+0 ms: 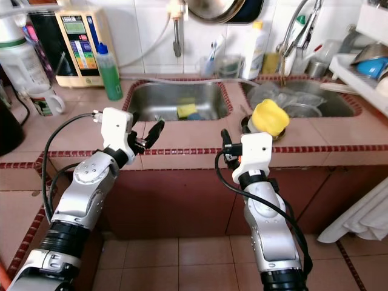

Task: Kitchen organization

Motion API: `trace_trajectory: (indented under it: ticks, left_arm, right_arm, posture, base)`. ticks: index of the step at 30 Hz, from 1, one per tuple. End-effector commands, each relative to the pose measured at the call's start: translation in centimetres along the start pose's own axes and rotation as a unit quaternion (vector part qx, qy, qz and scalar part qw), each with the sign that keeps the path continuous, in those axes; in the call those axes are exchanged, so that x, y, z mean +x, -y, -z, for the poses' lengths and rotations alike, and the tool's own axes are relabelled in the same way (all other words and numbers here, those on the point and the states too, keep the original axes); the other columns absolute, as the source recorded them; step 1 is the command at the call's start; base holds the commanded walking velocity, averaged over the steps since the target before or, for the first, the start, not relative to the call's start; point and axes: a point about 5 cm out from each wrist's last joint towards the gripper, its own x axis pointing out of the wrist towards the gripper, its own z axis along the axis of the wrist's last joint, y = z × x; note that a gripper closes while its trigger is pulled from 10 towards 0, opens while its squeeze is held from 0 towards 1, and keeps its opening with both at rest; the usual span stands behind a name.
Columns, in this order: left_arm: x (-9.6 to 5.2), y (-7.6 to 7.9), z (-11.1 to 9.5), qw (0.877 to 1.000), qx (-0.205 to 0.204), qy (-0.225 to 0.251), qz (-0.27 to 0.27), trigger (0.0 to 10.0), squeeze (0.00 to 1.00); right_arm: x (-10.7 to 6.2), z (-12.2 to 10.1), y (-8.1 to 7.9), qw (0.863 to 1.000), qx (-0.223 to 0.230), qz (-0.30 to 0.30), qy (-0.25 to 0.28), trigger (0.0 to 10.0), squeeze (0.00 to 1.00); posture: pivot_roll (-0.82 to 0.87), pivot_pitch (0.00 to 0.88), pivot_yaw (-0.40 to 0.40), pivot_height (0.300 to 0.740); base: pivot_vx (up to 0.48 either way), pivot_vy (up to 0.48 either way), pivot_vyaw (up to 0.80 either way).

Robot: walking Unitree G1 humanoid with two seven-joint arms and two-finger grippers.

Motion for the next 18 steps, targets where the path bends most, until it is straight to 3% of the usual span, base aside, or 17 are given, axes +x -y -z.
trace_trajectory:
  ticks: [1,18]
  left_arm:
    - [-0.1,-0.17,-0.21,1.0,0.013,0.005,0.0,10.0,0.0]
    - [-0.42,-0.92,-0.13,1.0,0.006,-0.001,-0.006,10.0,0.0]
  right_arm:
    - [0.16,0.01,0.1,1.0,0.001,0.0,0.0,10.0,0.0]
    - [0.46,0.0,-0.72,1.0,0.007,-0.021,-0.002,10.0,0.0]
  posture:
    - [-0.08,0.0,0.032,0.74]
    - [-0.06,0.0,0.026,0.74]
  base:
    - [0.0,0.0,0.0]
    - [0.0,0.0,0.0]
